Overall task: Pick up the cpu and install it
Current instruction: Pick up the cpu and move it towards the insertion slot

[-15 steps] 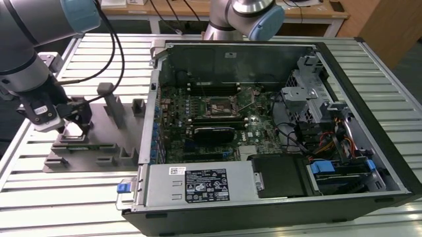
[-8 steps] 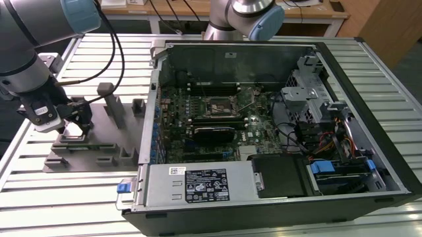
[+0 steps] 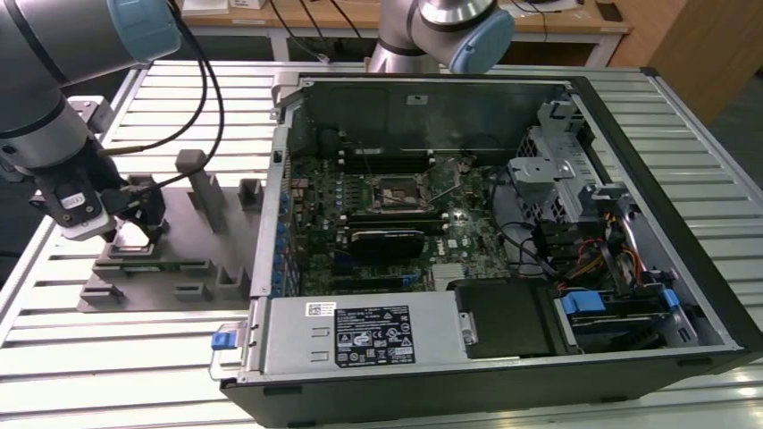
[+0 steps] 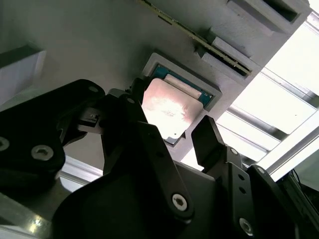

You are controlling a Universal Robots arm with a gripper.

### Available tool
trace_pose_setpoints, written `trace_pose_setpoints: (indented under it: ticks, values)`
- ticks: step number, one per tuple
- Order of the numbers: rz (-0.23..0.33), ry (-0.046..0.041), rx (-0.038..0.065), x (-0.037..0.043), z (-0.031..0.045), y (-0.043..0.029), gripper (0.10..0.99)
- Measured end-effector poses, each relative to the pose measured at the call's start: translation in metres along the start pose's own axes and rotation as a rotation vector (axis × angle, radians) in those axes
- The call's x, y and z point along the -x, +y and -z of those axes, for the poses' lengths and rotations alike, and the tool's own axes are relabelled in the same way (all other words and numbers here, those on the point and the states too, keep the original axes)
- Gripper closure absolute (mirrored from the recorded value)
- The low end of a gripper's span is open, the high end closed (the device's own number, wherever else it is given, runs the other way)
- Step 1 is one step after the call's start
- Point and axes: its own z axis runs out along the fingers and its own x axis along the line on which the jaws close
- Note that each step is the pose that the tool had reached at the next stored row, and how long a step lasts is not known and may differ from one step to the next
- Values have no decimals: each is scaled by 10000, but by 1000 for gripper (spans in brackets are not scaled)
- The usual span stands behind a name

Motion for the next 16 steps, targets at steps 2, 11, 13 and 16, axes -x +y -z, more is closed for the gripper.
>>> trace_pose_setpoints:
  ticks: [2, 11, 13, 16]
  values:
    - [1, 2, -8, 0, 0, -1, 439]
    - [1, 0, -7, 13, -2, -1, 439]
    - [1, 1, -7, 14, -1, -1, 439]
    - [1, 1, -7, 16, -1, 0, 455]
